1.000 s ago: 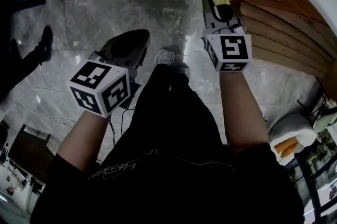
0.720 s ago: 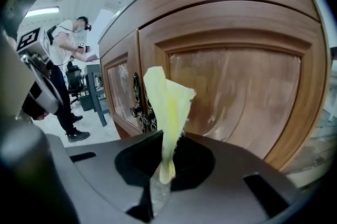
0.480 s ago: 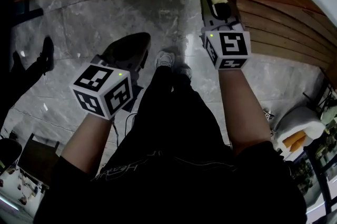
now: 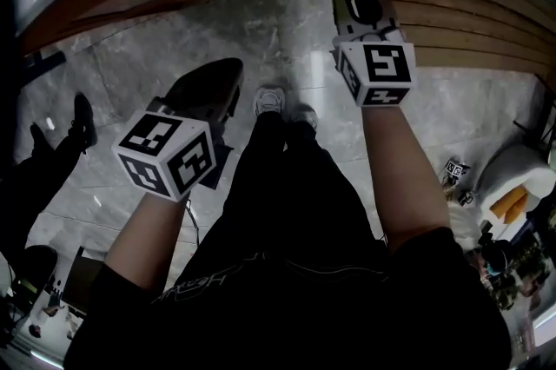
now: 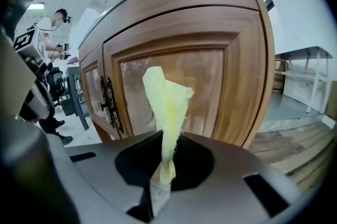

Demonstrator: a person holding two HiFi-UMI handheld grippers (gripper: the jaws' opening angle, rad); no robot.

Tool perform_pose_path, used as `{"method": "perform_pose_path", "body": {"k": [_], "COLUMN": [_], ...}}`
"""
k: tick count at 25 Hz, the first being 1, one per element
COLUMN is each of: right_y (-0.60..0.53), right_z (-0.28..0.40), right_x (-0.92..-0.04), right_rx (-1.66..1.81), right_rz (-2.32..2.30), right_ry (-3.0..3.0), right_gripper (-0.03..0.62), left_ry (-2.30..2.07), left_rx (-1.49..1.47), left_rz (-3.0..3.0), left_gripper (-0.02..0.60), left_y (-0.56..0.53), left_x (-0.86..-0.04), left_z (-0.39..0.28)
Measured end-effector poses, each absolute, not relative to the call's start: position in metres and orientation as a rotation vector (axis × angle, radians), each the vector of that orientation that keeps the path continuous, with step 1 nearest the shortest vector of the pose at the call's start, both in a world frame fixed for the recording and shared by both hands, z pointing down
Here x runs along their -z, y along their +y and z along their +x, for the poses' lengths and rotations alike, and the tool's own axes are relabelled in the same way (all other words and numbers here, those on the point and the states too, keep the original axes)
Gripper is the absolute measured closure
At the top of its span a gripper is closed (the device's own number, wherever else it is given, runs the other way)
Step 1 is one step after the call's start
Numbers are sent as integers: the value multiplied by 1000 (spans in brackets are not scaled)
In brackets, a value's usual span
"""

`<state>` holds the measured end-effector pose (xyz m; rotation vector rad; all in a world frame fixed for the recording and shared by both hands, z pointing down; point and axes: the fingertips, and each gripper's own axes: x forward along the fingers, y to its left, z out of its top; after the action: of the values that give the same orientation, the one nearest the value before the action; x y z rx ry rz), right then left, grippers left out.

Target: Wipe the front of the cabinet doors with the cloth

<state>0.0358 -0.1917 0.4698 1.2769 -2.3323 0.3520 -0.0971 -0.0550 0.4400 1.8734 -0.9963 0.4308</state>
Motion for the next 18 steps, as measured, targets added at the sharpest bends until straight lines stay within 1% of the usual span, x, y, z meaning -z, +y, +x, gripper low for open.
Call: {"method": "perform_pose_path", "body": {"k": [18], "right_y": [-207], "right_z": [136], "right_x": [-458], "right_rx": [-377], "right_rz": [1566], "right_ry": [-2181], "right_gripper": [553], "left_ry": [-813], "left_rx": [-515], "left_rz": [1977], "left_gripper": [575], "left_y": [-79], "left_x": [-437], "left_z": [-28]}}
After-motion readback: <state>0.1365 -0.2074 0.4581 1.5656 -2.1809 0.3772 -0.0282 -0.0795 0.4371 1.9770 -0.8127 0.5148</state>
